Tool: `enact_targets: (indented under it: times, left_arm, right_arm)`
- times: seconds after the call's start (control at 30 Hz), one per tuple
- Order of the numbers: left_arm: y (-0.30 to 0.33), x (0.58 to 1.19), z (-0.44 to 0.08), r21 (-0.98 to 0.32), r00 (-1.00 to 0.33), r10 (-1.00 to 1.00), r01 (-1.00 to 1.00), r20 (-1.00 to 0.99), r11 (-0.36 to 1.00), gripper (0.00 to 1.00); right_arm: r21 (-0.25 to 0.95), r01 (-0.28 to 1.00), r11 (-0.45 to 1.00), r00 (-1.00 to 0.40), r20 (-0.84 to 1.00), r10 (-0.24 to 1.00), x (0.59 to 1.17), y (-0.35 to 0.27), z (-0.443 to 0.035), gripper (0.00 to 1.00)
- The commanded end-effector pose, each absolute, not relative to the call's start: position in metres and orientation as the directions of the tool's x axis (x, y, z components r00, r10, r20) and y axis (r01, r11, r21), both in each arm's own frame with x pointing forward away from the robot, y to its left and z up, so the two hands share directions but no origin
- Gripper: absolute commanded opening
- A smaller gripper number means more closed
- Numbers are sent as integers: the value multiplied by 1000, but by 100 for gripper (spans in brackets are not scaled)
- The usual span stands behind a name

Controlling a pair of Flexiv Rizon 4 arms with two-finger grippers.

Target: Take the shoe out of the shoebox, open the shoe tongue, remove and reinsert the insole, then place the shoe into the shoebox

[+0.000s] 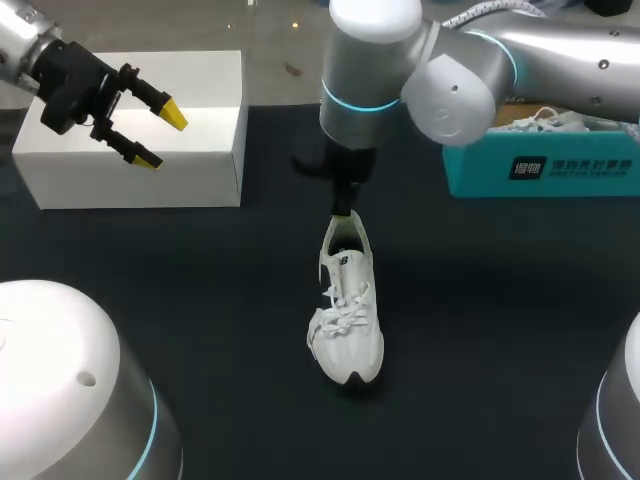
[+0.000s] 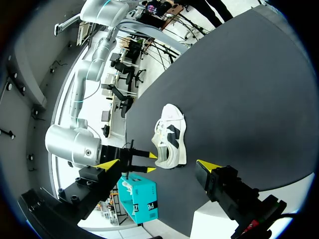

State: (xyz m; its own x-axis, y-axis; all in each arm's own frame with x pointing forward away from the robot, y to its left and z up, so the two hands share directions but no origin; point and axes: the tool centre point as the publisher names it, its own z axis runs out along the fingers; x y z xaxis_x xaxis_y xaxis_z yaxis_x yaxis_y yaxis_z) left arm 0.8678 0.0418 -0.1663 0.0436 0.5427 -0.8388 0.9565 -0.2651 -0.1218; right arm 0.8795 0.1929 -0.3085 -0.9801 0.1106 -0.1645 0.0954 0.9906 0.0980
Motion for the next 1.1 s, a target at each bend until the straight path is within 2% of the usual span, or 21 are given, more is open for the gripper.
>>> enact_targets:
  times: [0.03,0.13,0.6,0.63,0.7,0.73,1.03,1.1]
  left_arm:
    - [42,869,-166,-123,44,546,956,-837,-267,100]
    - [42,869,-166,-123,44,546,956,-837,-267,100]
    - [42,869,-166,-123,44,546,956,-837,-267,100]
    - [42,869,-166,-123,44,546,956,-837,-267,100]
    - [42,869,-166,-123,44,546,956,-837,-267,100]
    - [42,869,-166,-123,44,546,956,-837,-267,100]
    - [42,869,-166,-123,44,546,956,-837,-267,100]
    - [42,869,-166,-123,44,546,956,-837,-267,100]
  right_arm:
    - [105,94,990,-981,-160,111,883,191,-313,43]
    - [102,92,991,-982,-153,107,885,191,-318,46]
    - [91,91,992,-986,-135,103,894,187,-329,49]
    - [88,89,992,-986,-131,100,895,187,-331,51]
    - [83,86,993,-987,-128,96,895,186,-335,64]
    - [80,82,993,-988,-126,92,896,186,-338,67]
    - [104,32,994,-986,-160,49,901,187,-360,65]
    - [106,26,994,-988,-150,42,900,186,-364,70]
